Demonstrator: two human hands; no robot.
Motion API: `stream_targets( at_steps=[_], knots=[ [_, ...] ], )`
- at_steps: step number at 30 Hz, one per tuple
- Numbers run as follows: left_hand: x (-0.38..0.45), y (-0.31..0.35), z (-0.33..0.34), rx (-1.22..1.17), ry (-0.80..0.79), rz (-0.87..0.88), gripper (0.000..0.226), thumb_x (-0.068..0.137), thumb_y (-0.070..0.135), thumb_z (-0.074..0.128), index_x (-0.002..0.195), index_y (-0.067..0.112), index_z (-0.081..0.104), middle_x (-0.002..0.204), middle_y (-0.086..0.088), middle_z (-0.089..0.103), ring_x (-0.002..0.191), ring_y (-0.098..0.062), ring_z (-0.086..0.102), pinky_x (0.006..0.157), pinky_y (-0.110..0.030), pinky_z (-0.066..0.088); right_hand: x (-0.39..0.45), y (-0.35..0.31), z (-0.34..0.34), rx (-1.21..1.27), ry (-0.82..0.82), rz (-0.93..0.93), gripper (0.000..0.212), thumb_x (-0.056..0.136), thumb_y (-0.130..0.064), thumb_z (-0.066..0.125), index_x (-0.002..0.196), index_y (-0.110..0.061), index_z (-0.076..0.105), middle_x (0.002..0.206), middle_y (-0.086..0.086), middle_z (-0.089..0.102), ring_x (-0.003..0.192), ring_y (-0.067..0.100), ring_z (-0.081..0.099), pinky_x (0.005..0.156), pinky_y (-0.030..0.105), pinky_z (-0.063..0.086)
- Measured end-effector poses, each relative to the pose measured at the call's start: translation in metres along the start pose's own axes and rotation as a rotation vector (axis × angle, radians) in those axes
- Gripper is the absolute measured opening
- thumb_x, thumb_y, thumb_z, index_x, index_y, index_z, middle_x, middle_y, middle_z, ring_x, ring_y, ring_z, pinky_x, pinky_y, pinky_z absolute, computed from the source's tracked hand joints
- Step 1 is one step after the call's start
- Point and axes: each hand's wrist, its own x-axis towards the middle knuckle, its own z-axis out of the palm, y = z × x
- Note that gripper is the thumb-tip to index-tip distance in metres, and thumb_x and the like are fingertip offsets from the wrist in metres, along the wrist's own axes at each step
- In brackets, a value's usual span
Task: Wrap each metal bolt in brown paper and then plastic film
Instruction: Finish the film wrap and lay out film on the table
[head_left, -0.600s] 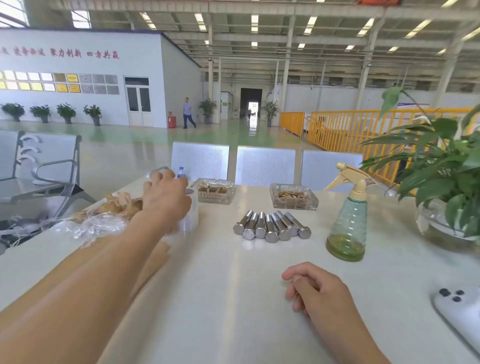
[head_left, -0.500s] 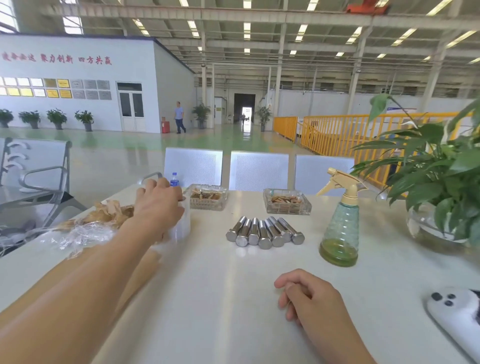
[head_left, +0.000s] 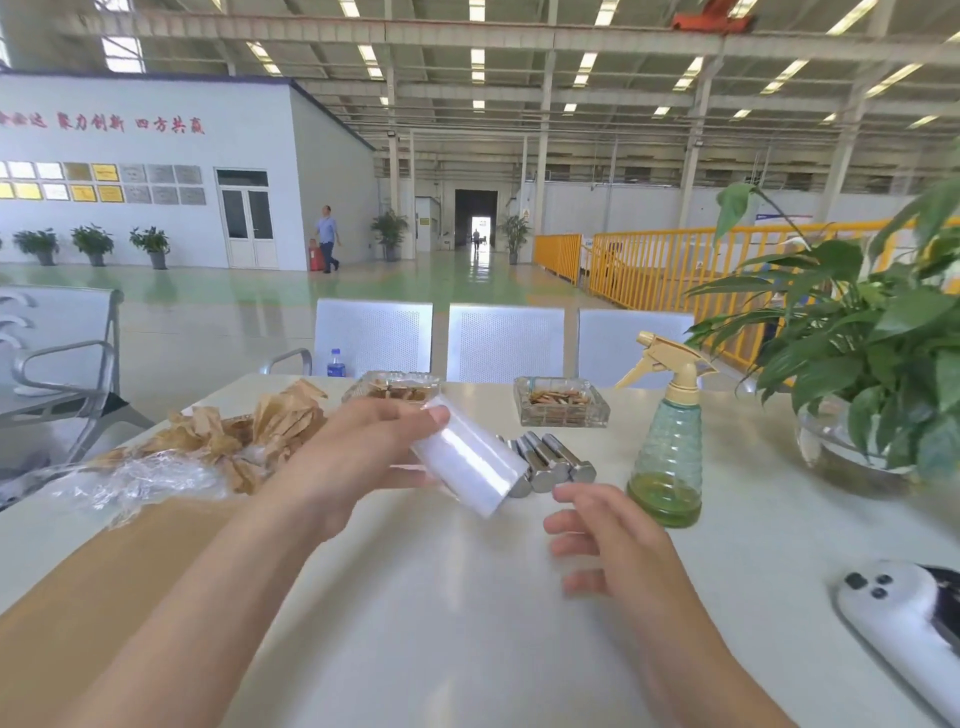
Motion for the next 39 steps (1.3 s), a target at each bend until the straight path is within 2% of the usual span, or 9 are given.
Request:
stream_targets(
  at_steps=[4,7,12,16,23,28,32,35,39],
  knots=[
    [-0.011,-0.024,0.035,-0.085,-0.244,-0.029,0.028,0.096,0.025,0.068,0.107,0.000,0.073,0.111,-0.022,0.074,0.102,-0.028,0.072,0.092,-0.045,0.060,0.016,-0.013,0.007,0.032,-0.257,0.190,0.040,0.101,-0.055,0.044,0.117,-0.030,0.071,0.106,0.001,0.078,0.092,0.020,0.075,0.086,0.038,0.059],
    [-0.011,-0.033,0.050,-0.113,-0.248,0.019,0.023,0.097,0.021,0.068,0.116,0.009,0.074,0.122,-0.017,0.072,0.113,-0.030,0.070,0.095,-0.047,0.058,0.019,-0.007,0.009,0.123,-0.388,0.214,0.050,0.097,-0.059,0.049,0.124,-0.023,0.067,0.104,0.010,0.074,0.083,0.032,0.068,0.082,0.046,0.053],
    [-0.015,-0.043,0.054,-0.226,-0.093,-0.048,0.043,0.083,0.034,0.081,0.117,0.010,0.070,0.115,-0.014,0.075,0.106,-0.026,0.074,0.079,-0.036,0.061,0.022,0.003,0.013,0.239,-0.349,0.171,0.049,0.097,-0.058,0.051,0.120,-0.020,0.071,0.100,0.013,0.074,0.077,0.027,0.068,0.079,0.045,0.051],
    [-0.021,-0.050,0.050,-0.208,-0.082,-0.077,0.039,0.076,0.040,0.082,0.105,0.015,0.077,0.106,-0.012,0.078,0.100,-0.023,0.075,0.067,-0.029,0.057,0.018,0.005,0.014,0.295,-0.365,0.217,0.050,0.101,-0.056,0.044,0.122,-0.020,0.072,0.105,0.011,0.074,0.084,0.023,0.067,0.076,0.043,0.052],
    [-0.024,-0.057,0.053,-0.112,-0.145,-0.121,0.014,0.087,0.023,0.080,0.094,0.011,0.081,0.090,-0.008,0.076,0.078,-0.011,0.068,0.060,-0.024,0.053,0.017,0.004,0.011,0.462,-0.355,0.286,0.055,0.101,-0.051,0.043,0.119,-0.007,0.070,0.092,0.016,0.066,0.077,0.027,0.059,0.067,0.041,0.052],
    [-0.026,-0.056,0.056,-0.095,-0.224,-0.076,0.020,0.093,0.020,0.073,0.092,0.000,0.073,0.080,-0.005,0.070,0.071,-0.013,0.063,0.058,-0.023,0.051,0.020,0.009,0.007,0.452,-0.362,0.246,0.053,0.101,-0.054,0.044,0.109,-0.012,0.075,0.090,0.017,0.066,0.074,0.025,0.062,0.065,0.040,0.053],
    [-0.024,-0.053,0.054,-0.167,-0.241,-0.025,0.011,0.080,0.026,0.069,0.085,0.016,0.070,0.086,-0.009,0.071,0.080,-0.016,0.068,0.062,-0.026,0.053,0.023,0.014,0.006,0.326,-0.257,0.150,0.053,0.094,-0.059,0.048,0.112,-0.016,0.075,0.099,0.019,0.074,0.081,0.027,0.070,0.071,0.039,0.057],
    [-0.018,-0.054,0.051,-0.403,-0.240,-0.018,0.003,0.079,0.019,0.067,0.080,0.020,0.065,0.102,-0.011,0.074,0.096,-0.026,0.072,0.071,-0.031,0.057,0.023,0.016,0.003,0.276,-0.182,0.078,0.048,0.090,-0.056,0.062,0.119,-0.019,0.071,0.115,0.014,0.075,0.105,0.028,0.072,0.096,0.047,0.055],
    [-0.013,-0.055,0.050,-0.567,-0.207,-0.058,0.003,0.077,0.018,0.066,0.077,0.018,0.069,0.100,-0.016,0.074,0.087,-0.033,0.073,0.071,-0.040,0.060,0.022,0.018,0.002,0.220,-0.156,0.045,0.047,0.080,-0.053,0.073,0.117,-0.024,0.071,0.114,0.010,0.075,0.109,0.030,0.071,0.100,0.052,0.053]
  ],
)
